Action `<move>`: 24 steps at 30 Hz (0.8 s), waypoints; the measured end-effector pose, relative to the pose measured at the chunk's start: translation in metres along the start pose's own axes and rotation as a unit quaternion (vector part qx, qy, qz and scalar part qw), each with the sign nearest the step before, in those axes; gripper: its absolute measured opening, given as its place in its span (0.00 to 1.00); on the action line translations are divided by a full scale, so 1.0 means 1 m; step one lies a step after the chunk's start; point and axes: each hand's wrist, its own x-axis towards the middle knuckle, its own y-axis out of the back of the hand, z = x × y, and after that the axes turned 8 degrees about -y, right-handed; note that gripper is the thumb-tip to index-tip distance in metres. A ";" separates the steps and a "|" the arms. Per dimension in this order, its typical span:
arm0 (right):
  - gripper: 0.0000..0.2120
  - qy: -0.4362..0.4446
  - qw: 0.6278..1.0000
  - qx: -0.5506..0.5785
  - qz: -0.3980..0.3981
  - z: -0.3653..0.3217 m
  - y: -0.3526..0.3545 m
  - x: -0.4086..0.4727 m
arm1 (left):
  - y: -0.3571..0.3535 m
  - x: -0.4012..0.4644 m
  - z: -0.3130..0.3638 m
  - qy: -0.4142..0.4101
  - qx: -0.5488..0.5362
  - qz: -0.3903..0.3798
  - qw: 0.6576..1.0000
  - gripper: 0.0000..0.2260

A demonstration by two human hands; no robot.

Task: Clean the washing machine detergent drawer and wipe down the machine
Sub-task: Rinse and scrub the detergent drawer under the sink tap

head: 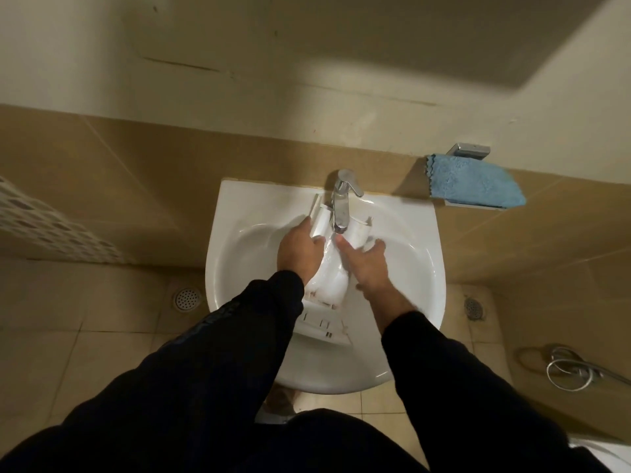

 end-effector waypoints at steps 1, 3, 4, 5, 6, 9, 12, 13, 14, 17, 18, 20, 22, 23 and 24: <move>0.49 -0.016 1.000 0.002 -0.014 0.002 -0.005 0.000 | 0.000 0.000 0.001 0.000 0.012 -0.008 1.000 0.19; 0.44 -0.023 0.999 -0.019 -0.017 0.015 -0.009 0.000 | 0.000 -0.001 0.002 -0.003 0.036 -0.023 0.999 0.15; 0.40 -0.032 0.999 -0.003 -0.023 0.023 -0.009 -0.001 | 0.000 -0.002 0.002 -0.007 0.050 -0.026 0.998 0.13; 0.36 -0.048 0.998 0.029 -0.042 0.030 -0.008 -0.002 | 0.000 -0.002 0.000 -0.008 0.062 -0.024 0.998 0.09; 0.35 -0.061 0.994 0.055 -0.067 0.035 -0.007 -0.002 | 0.000 -0.003 -0.001 -0.006 0.072 -0.023 0.997 0.06; 0.32 -0.073 0.989 0.078 -0.105 0.042 -0.003 -0.005 | -0.002 -0.004 -0.004 -0.029 0.076 -0.031 0.996 0.04; 0.32 -0.103 0.984 0.106 -0.099 0.044 -0.002 -0.012 | -0.008 -0.003 0.003 -0.075 0.052 -0.045 0.995 0.17; 0.29 -0.110 0.982 0.121 -0.095 0.046 -0.001 -0.014 | -0.011 -0.002 0.006 -0.079 0.039 -0.053 0.995 0.18; 0.26 -0.113 0.980 0.136 -0.095 0.048 0.000 -0.016 | -0.013 -0.001 0.008 -0.075 0.020 -0.059 0.995 0.17; 0.22 -0.091 0.977 0.161 -0.102 0.048 -0.005 -0.015 | -0.012 0.005 0.006 -0.055 -0.044 -0.057 0.996 0.15; 0.25 -0.085 0.977 0.166 -0.101 0.044 -0.007 -0.014 | -0.009 0.007 0.004 -0.053 -0.049 -0.053 0.996 0.15; 0.30 -0.092 0.976 0.167 -0.100 0.033 -0.008 -0.012 | -0.005 0.011 -0.001 -0.051 -0.015 -0.054 0.997 0.15; 0.29 -0.095 0.976 0.164 -0.105 0.029 -0.008 -0.010 | -0.003 0.012 -0.006 -0.045 0.035 -0.054 0.997 0.15; 0.28 -0.096 0.976 0.163 -0.111 0.029 -0.007 -0.010 | -0.003 0.011 -0.007 -0.042 0.052 -0.052 0.996 0.14; 0.29 -0.096 0.975 0.162 -0.118 0.030 -0.006 -0.010 | -0.003 0.011 -0.006 -0.042 0.063 -0.050 0.996 0.15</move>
